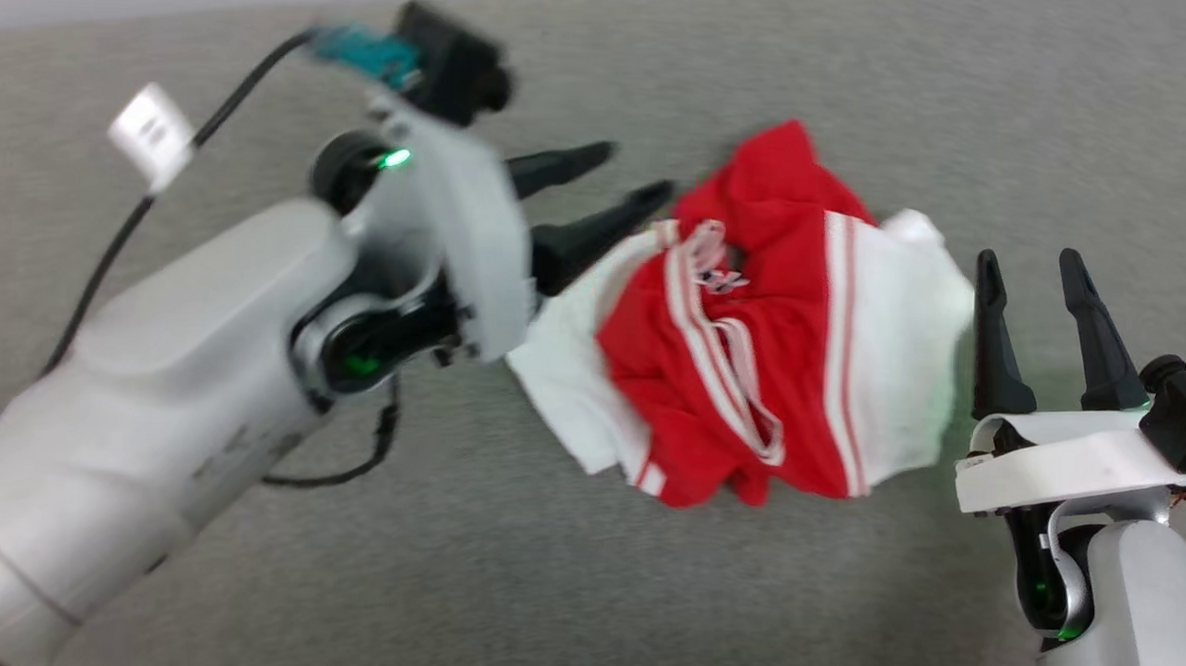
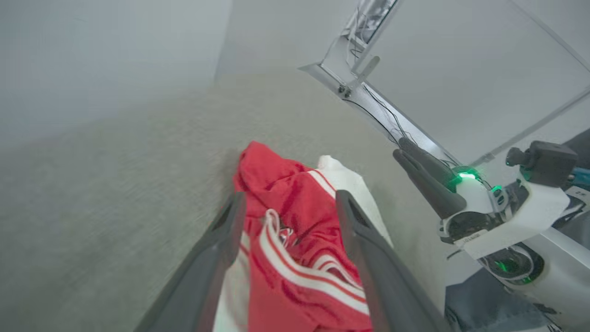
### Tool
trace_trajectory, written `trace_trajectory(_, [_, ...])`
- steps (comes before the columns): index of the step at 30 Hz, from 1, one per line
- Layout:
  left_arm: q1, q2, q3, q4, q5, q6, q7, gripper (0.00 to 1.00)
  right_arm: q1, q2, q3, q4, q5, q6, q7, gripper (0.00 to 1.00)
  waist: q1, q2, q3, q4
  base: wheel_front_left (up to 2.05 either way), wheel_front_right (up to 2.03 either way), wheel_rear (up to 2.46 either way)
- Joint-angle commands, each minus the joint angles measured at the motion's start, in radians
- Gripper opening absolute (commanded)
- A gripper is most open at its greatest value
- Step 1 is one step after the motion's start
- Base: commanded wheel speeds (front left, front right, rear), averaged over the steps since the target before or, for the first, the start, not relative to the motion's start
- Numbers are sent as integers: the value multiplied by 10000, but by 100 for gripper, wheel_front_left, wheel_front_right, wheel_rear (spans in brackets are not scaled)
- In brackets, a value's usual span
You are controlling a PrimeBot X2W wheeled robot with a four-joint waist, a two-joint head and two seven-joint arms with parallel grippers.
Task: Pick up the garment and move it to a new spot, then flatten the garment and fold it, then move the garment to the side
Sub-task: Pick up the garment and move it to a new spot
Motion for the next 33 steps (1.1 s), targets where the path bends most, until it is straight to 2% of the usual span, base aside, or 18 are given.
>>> trace_trajectory(1, [505,167,37,146,63,26,-535,100,-35,-134,1,60,-65,-1,-12,100,0,0,-529,1246,0,0,0])
trace_trajectory(9, [2859,462,106,1098,-45,25,-3492,100,286,-689,-243,200,-191,-3,-10,100,0,0,-850,2232,0,0,0])
trace_trajectory(14, [3978,415,432,1683,-183,26,-4288,100,623,-1063,-487,200,-161,-3,38,100,0,0,-1155,2704,0,0,0])
trace_trajectory(16, [4422,460,717,1895,103,26,-4390,100,822,-1148,-575,123,-123,-3,107,100,0,0,-1303,2825,0,0,0])
trace_trajectory(20, [5534,323,2474,2092,1155,26,-4398,100,1175,-1290,-765,-51,-67,-3,249,100,0,0,-1585,2923,0,0,0])
trace_trajectory(27, [8135,-339,6079,1346,4297,535,-4400,100,1775,-1354,-1048,-308,93,-3,407,100,0,0,-2043,2843,0,0,0])
trace_trajectory(32, [9556,-1025,8097,499,6609,816,-4401,100,2066,-1366,-1087,-475,144,-3,503,100,0,0,-2319,2743,0,0,0])
trace_trajectory(33, [9556,-1025,8097,499,6609,816,-4401,100,2066,-1366,-1087,-475,144,-3,503,100,0,0,-2319,2743,0,0,0])
